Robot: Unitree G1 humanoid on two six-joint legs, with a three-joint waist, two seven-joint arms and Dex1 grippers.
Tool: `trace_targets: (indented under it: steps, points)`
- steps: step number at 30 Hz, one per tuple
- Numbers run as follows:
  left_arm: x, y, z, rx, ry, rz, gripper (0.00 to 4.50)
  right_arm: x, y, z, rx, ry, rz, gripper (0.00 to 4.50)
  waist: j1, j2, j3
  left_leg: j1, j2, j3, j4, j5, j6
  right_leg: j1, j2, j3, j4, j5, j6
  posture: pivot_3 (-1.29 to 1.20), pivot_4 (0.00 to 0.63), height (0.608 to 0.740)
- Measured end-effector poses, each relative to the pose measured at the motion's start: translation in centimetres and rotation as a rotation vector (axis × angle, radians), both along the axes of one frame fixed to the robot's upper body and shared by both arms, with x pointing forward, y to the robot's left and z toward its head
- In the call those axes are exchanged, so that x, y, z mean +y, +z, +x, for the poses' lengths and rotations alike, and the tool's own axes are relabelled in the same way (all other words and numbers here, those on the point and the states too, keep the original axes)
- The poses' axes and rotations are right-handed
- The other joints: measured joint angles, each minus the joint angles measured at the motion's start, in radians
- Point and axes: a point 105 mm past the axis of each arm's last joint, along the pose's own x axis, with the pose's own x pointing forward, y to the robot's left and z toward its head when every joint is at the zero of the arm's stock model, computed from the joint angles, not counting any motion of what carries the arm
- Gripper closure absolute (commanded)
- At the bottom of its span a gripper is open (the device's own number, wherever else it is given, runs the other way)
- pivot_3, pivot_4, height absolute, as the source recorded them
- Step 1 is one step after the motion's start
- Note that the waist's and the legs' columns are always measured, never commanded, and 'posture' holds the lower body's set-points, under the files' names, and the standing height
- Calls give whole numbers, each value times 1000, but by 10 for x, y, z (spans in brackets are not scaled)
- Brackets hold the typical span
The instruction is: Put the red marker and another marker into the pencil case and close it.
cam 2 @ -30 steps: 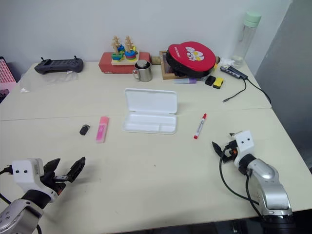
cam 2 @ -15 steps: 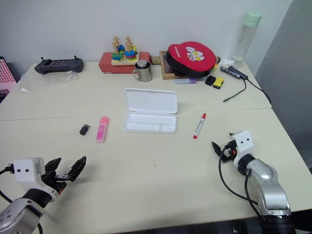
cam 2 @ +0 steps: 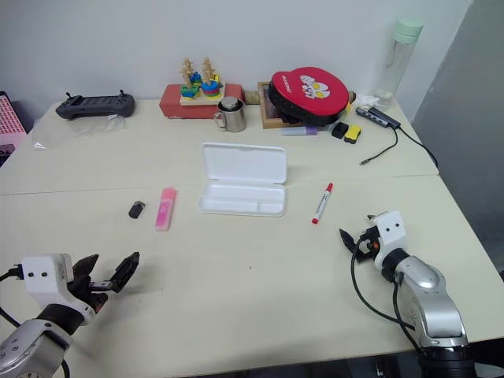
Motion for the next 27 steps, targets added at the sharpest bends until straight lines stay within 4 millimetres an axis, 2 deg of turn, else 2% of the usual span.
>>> trace_targets:
  steps: [8, 12, 14, 17, 20, 23, 27]
  points:
    - [-2, 3, 0, 31, -59, 2, 0, -1, -4, 2, 54, -2, -27, 19, -2, 0, 0, 0, 0, 0, 0, 0, 0, 0, 0, 0, 0, 0, 0, 0, 150, 740]
    - [-10, 25, -7, 13, -211, 14, 0, 7, 11, 8, 84, 47, -42, 19, -3, 0, 0, 0, 0, 0, 0, 0, 0, 0, 0, 0, 0, 0, 0, 0, 150, 740]
    - [-16, 30, -11, 32, -277, 45, 0, 11, 15, 9, 103, 72, -33, 19, -1, 0, 0, 0, 0, 0, 0, 0, 0, 0, 0, 0, 0, 0, 0, 0, 150, 740]
    - [-22, 30, -17, 93, -388, 91, 0, 19, 19, 6, 118, 154, -69, 19, -1, 1, 1, -1, 0, 0, -1, 0, 0, -1, 0, 0, -1, -1, -1, 0, 150, 740]
    - [-26, 31, -19, 126, -470, 140, 0, 24, 36, 11, 97, 220, -111, 19, -2, 2, 1, 0, 0, 1, 0, 0, 0, -1, 0, 0, -1, 0, -1, 0, 150, 740]
    - [-27, 27, -18, 145, -510, 200, 0, 39, 58, 16, 44, 310, -107, 19, -3, 2, 2, 0, 1, 0, -1, 0, 0, -1, 1, 0, -1, 0, -1, 0, 150, 740]
    - [-23, 14, -17, 196, -535, 247, 0, 63, 67, 15, 21, 440, -143, 19, -3, 2, 2, -1, 1, 0, -1, 0, 0, -1, 1, -1, -2, 0, -1, 0, 150, 740]
